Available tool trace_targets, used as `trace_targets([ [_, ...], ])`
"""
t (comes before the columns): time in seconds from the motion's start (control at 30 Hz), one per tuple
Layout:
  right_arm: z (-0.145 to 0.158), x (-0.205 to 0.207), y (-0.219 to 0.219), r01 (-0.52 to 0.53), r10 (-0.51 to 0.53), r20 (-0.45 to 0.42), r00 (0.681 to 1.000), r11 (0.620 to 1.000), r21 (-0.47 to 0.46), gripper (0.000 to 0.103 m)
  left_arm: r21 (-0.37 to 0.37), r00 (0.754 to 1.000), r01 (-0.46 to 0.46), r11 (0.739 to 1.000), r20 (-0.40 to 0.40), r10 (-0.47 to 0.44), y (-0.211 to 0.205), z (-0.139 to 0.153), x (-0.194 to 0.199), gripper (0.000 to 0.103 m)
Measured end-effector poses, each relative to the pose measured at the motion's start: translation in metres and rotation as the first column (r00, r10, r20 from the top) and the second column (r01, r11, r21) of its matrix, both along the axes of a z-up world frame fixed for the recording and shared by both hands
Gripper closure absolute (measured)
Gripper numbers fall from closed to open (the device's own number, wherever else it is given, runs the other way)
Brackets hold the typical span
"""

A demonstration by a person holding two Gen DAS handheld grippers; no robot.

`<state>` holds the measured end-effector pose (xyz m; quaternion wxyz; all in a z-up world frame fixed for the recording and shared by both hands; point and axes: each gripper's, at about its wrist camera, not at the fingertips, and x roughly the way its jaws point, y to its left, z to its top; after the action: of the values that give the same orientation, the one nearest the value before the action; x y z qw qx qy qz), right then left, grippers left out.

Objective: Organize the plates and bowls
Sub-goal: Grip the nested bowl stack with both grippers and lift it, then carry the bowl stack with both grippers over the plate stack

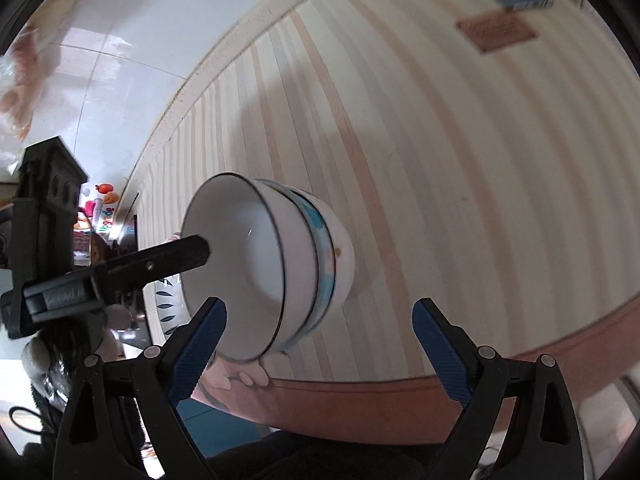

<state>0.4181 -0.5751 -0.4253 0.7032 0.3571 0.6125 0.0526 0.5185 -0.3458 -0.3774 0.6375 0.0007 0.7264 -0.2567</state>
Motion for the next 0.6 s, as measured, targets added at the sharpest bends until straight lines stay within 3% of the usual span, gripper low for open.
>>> trace_targets([
  [0.03, -0.004, 0.002, 0.000, 0.001, -0.001, -0.001, 1.000, 1.000, 0.009, 0.007, -0.002, 1.000, 0.006, 1.000, -0.010, -0.006, -0.001, -0.004, 0.001, 0.015],
  [0.13, -0.017, 0.011, 0.002, 0.002, -0.001, -0.012, 1.000, 0.999, 0.032, 0.007, -0.014, 0.999, 0.021, 1.000, -0.049, -0.021, -0.004, -0.016, 0.003, 0.029],
  [0.2, -0.026, 0.019, 0.004, -0.004, 0.005, -0.018, 1.000, 0.999, 0.051, 0.014, -0.014, 0.997, 0.027, 1.000, -0.069, -0.028, -0.004, -0.023, 0.003, 0.039],
  [0.33, -0.044, 0.031, 0.010, -0.020, 0.024, -0.053, 0.998, 0.997, 0.072, 0.032, -0.067, 0.994, 0.006, 0.998, -0.105, -0.013, -0.002, -0.031, 0.005, 0.040],
  [0.4, -0.052, 0.034, 0.013, -0.021, 0.027, -0.069, 0.997, 0.995, 0.094, 0.038, -0.110, 0.990, -0.023, 0.994, -0.140, 0.007, -0.001, -0.034, 0.004, 0.047],
  [0.6, -0.061, 0.036, 0.016, 0.012, 0.000, -0.074, 0.997, 0.988, 0.152, 0.039, -0.088, 0.993, -0.032, 0.996, -0.117, 0.022, -0.005, -0.029, 0.000, 0.047],
])
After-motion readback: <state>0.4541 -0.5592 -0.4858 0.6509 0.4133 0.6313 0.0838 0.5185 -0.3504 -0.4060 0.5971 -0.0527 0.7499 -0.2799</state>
